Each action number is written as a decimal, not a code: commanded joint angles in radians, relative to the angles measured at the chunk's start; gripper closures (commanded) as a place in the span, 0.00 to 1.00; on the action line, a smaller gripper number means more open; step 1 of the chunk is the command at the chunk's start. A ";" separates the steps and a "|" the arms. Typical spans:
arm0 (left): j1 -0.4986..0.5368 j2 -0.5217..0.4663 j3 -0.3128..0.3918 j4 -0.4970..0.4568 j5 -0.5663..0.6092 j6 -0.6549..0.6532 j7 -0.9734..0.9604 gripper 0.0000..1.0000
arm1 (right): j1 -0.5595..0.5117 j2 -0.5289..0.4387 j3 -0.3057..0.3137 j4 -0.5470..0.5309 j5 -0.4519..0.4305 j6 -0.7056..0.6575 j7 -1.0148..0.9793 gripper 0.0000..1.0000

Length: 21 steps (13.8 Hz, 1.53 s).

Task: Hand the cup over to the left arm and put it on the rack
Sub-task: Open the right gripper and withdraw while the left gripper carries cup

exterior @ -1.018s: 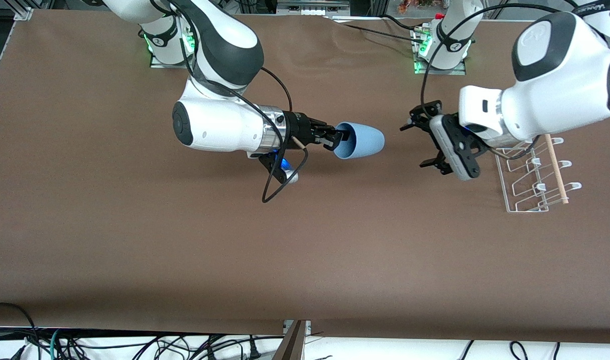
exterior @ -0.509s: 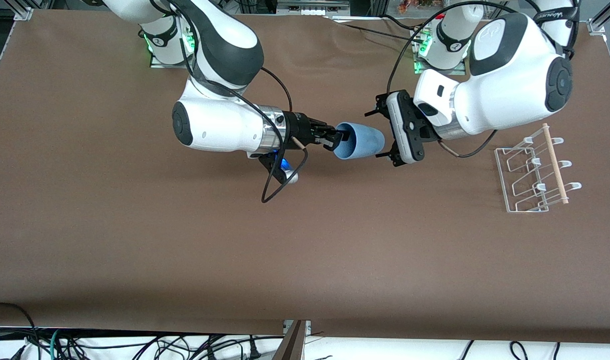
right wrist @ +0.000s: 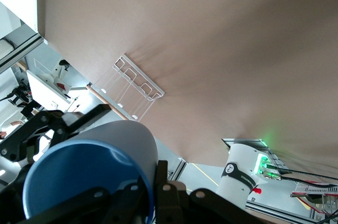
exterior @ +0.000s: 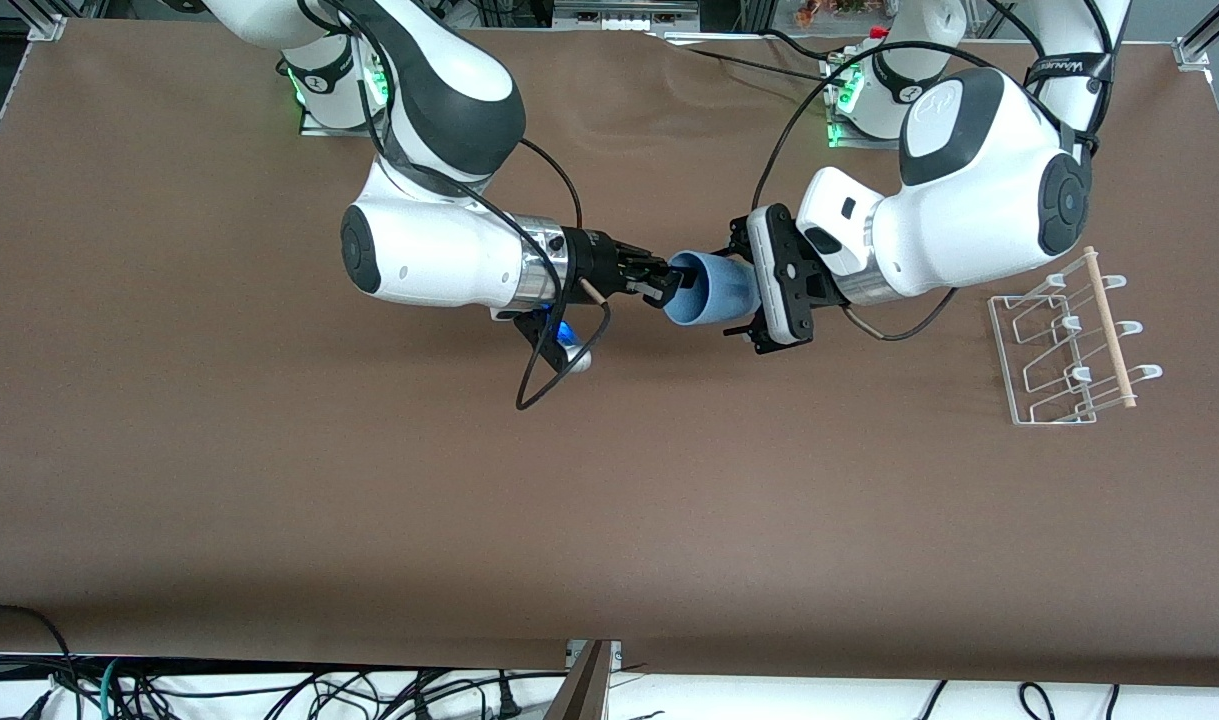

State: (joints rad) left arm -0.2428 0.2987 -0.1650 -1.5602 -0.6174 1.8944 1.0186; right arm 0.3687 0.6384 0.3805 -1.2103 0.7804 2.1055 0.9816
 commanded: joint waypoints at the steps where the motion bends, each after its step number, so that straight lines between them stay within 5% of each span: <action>1: -0.003 0.002 0.002 0.002 -0.024 0.017 0.028 0.95 | 0.001 0.001 0.008 0.018 0.020 -0.007 0.006 1.00; 2: -0.003 0.002 0.002 0.002 -0.024 0.017 0.028 0.95 | -0.004 0.001 0.006 0.018 0.020 -0.007 -0.003 0.96; 3: -0.001 0.002 0.002 0.002 -0.024 0.015 0.028 0.95 | -0.010 0.001 0.006 0.018 0.020 -0.009 -0.009 0.72; 4: -0.001 0.000 0.002 0.002 -0.024 0.014 0.028 0.95 | -0.010 0.001 0.005 0.018 0.020 -0.009 -0.009 0.62; 9: 0.016 -0.009 0.005 0.011 -0.022 -0.046 0.025 0.94 | -0.059 -0.011 0.003 0.018 0.019 -0.030 -0.006 0.37; 12: 0.036 -0.013 0.013 0.015 -0.005 -0.136 0.015 0.94 | -0.157 -0.049 -0.003 0.017 0.007 -0.132 -0.008 0.02; 16: 0.076 -0.032 0.025 0.020 0.212 -0.294 -0.001 0.94 | -0.312 -0.107 -0.003 0.018 -0.165 -0.321 -0.020 0.01; 21: 0.076 -0.043 0.024 0.055 0.696 -0.571 -0.040 0.93 | -0.514 -0.196 -0.037 0.017 -0.329 -0.516 -0.144 0.01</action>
State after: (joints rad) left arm -0.1630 0.2689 -0.1377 -1.5377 -0.0663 1.4218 0.9990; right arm -0.0680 0.4966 0.3512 -1.1781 0.5002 1.6545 0.8985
